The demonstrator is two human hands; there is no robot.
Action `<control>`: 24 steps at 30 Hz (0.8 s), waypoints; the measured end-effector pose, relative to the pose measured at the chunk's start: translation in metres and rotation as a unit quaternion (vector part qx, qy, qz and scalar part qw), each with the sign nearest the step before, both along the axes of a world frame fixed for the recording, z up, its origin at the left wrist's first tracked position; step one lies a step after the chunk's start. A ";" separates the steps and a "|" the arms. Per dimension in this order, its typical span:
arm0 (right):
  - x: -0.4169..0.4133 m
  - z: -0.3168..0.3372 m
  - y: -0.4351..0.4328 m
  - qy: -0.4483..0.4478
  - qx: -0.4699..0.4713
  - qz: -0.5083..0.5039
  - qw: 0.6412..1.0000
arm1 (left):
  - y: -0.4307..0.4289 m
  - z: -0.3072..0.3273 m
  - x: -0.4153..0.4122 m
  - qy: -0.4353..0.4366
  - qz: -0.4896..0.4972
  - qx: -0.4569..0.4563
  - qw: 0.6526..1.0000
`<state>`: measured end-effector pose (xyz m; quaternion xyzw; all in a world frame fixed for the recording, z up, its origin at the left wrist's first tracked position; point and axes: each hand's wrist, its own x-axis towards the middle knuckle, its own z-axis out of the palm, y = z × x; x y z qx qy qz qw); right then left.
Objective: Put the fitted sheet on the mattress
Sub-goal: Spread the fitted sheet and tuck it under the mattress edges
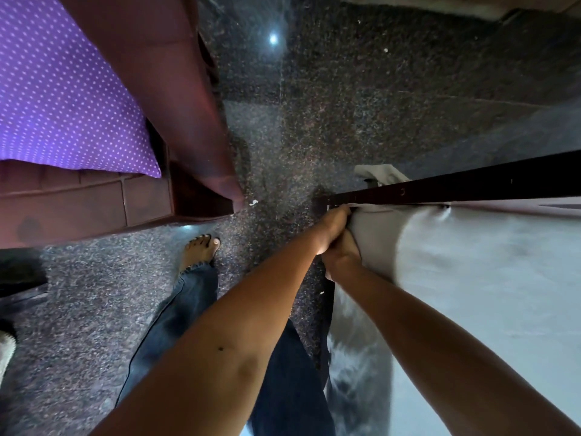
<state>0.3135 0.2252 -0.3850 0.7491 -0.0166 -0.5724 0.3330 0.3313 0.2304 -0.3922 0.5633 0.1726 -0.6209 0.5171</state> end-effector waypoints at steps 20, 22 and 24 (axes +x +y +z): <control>-0.045 -0.015 -0.012 -0.060 0.163 0.122 0.977 | 0.065 -0.043 -0.035 -0.106 0.083 0.178 0.975; -0.048 -0.007 -0.006 -0.107 0.168 0.101 0.975 | 0.073 -0.031 -0.061 -0.049 0.062 0.162 0.984; -0.056 0.002 0.001 -0.122 0.177 0.097 0.972 | 0.076 -0.021 -0.093 -0.007 0.025 0.150 0.988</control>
